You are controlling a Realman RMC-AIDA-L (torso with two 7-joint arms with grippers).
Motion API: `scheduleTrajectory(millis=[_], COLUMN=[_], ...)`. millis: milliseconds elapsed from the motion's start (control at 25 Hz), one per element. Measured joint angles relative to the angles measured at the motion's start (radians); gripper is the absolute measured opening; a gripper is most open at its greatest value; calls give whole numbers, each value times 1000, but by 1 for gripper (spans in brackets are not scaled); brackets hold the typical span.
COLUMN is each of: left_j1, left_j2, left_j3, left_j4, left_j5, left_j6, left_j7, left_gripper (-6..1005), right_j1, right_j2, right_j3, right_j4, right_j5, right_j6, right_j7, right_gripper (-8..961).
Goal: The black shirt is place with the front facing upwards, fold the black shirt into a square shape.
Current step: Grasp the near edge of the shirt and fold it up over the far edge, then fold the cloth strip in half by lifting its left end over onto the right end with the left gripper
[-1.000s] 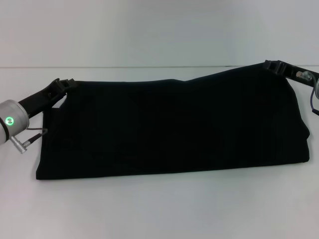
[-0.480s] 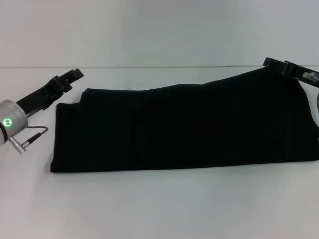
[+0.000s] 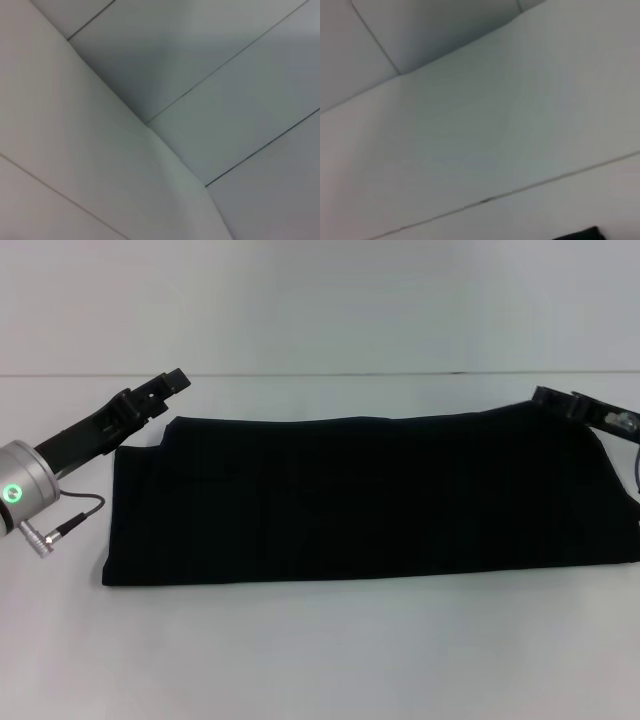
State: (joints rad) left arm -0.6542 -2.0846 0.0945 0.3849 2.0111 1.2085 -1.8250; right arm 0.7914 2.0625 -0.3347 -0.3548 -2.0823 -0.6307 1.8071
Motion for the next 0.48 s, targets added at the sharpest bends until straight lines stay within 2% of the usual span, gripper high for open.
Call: scheduleTrajectory(millis=[280, 400, 480], left_j1=[6, 11, 21], left_j2=[0, 2, 15], left_j3=[1, 9, 32], left_j4=[0, 1, 3], left_j5=[-1, 5, 7], left_j6=[40, 74, 118], left_j7=[5, 5, -14], left_gripper=[714, 734, 747], right_j1=[-10, -36, -65], right_j2=[-2, -3, -5], right_j3=[9, 9, 6], right_j4=[4, -10, -32], right_j5=[27, 89, 121], right_j6=[45, -28, -130], right_j7=[0, -4, -21], right_gripper=[784, 790, 794])
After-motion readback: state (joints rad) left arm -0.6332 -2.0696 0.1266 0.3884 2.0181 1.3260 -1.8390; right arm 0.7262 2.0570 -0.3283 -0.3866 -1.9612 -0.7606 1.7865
